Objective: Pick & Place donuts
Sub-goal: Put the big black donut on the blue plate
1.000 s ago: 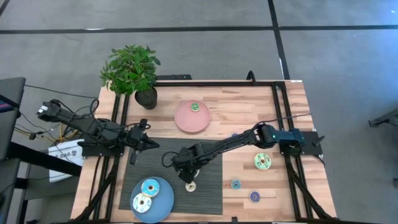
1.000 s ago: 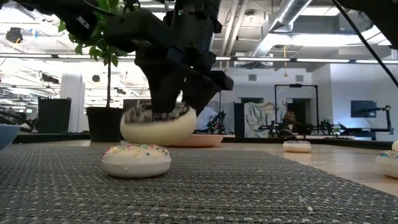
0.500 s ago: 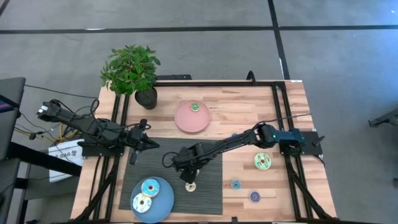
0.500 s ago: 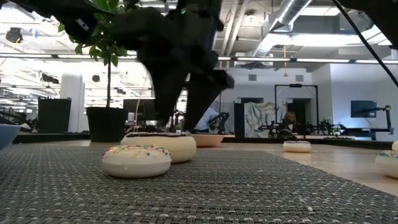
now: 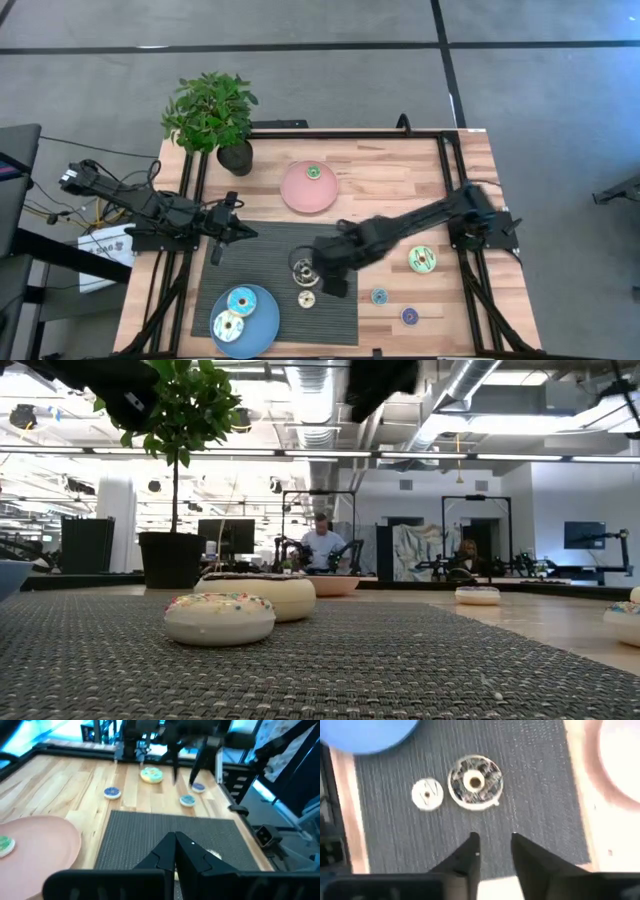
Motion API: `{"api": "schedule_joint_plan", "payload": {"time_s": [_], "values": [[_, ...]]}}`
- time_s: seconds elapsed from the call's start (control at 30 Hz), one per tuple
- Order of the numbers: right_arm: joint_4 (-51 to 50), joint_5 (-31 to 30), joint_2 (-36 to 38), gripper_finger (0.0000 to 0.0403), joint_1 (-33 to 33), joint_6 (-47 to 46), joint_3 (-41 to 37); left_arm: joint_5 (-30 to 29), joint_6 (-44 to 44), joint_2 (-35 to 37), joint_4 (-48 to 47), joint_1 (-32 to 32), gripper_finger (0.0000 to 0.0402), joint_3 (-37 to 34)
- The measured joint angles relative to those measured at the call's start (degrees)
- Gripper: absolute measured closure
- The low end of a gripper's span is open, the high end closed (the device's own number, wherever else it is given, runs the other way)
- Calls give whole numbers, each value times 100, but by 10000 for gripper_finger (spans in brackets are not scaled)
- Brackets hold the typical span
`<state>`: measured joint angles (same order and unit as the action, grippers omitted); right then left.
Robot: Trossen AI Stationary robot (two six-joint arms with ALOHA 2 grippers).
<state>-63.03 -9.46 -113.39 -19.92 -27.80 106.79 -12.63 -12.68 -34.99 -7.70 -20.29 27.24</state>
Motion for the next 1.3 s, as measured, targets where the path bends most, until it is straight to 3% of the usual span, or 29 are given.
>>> {"api": "schedule_joint_plan", "payload": {"time_s": [0.23, 0.37, 0.53, 0.73, 0.93, 1.3], "values": [[2063, -162, 2380, 393, -301, -33, -2936, -159, 19, -958, 607, 0, 402, 0], [2642, -435, 3617, 393, -378, -12, -4331, -264, 147, -1587, 1122, 2, 401, 81], [2989, -432, 4873, 388, -357, 130, -5567, -691, 283, -2415, 961, 1, 401, 836], [2982, -404, 5910, 401, -294, 377, -6370, -1150, 515, -3374, 224, 7, 402, 2060], [3033, -396, 6470, 402, -115, 1051, -6785, -1444, 446, -4314, -854, 13, 402, 3308], [3007, -392, 6772, 402, 230, 1625, -6995, -911, 97, -5371, -1334, 60, 401, 4446]]}}
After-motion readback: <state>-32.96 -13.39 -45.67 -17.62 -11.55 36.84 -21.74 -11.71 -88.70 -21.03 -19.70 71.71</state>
